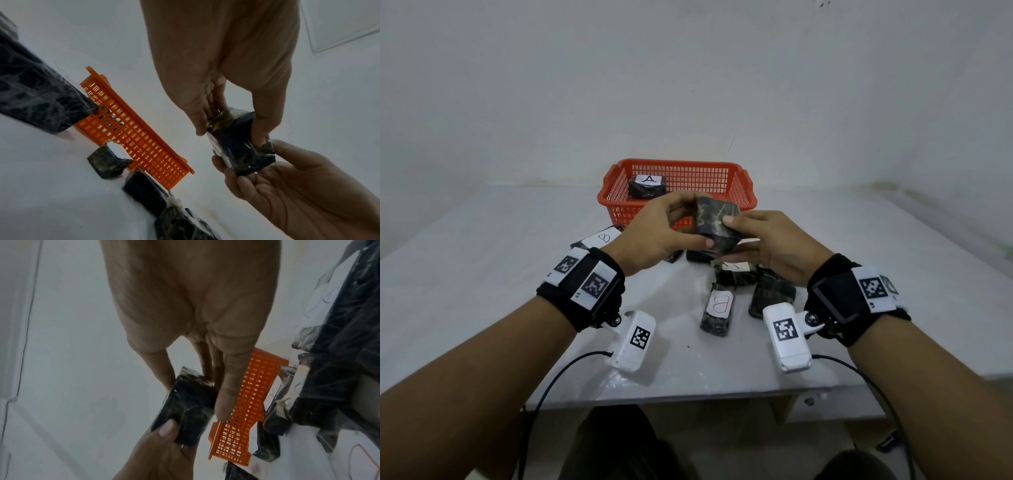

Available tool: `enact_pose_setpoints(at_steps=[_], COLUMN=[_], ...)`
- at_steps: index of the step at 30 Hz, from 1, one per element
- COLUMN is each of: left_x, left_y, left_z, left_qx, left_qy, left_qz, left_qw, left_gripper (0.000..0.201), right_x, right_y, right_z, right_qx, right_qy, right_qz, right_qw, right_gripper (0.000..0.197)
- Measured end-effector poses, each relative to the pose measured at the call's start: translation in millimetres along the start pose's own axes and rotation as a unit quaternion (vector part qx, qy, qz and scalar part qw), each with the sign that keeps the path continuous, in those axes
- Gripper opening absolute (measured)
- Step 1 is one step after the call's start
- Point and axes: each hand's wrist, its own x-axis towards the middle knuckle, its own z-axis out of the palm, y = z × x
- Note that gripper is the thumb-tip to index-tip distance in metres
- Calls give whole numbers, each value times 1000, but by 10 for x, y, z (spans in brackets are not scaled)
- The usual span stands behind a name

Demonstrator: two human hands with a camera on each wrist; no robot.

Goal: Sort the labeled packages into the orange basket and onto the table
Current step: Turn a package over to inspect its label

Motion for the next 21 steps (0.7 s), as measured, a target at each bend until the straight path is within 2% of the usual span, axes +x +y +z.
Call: enact_pose_setpoints(at_steps=[2, 5, 7, 10, 12, 14, 17, 20, 21], left_x=[-7, 4, 22, 22, 14, -15, -40, -56, -47], left_y=[23, 23, -5, -27, -38, -36, -49, -4, 6], left_z=[32, 55, 43, 20, 23, 52, 68, 78, 88], left_qx=[-2, 31, 64, 90, 105, 108, 96, 94, 81], left_qy=[-3, 23, 38, 53, 48, 35, 27, 11, 5], left_qz=[-2, -11, -2, 23, 26, 28, 33, -3, -13], left_qw=[1000, 999, 997, 994, 993, 993, 994, 995, 997], left_gripper=[66, 43, 37, 43, 49, 52, 55, 63, 57], right_x=[5, 3, 2, -10, -30, -36, -25, -15, -14], right_y=[18, 28, 39, 36, 22, 21, 24, 18, 18], right_z=[-11, -18, -22, -25, -6, 3, -14, -22, -15], right_qx=[15, 11, 9, 36, 21, 1, 15, 17, 16], right_qy=[11, 25, 29, 18, -2, 6, 36, 68, 78], right_qz=[-17, -36, -45, -29, -9, -3, -23, -59, -69], right_qw=[1000, 999, 999, 999, 1000, 1000, 999, 996, 994], right_gripper=[36, 48, 52, 53, 43, 38, 34, 33, 33])
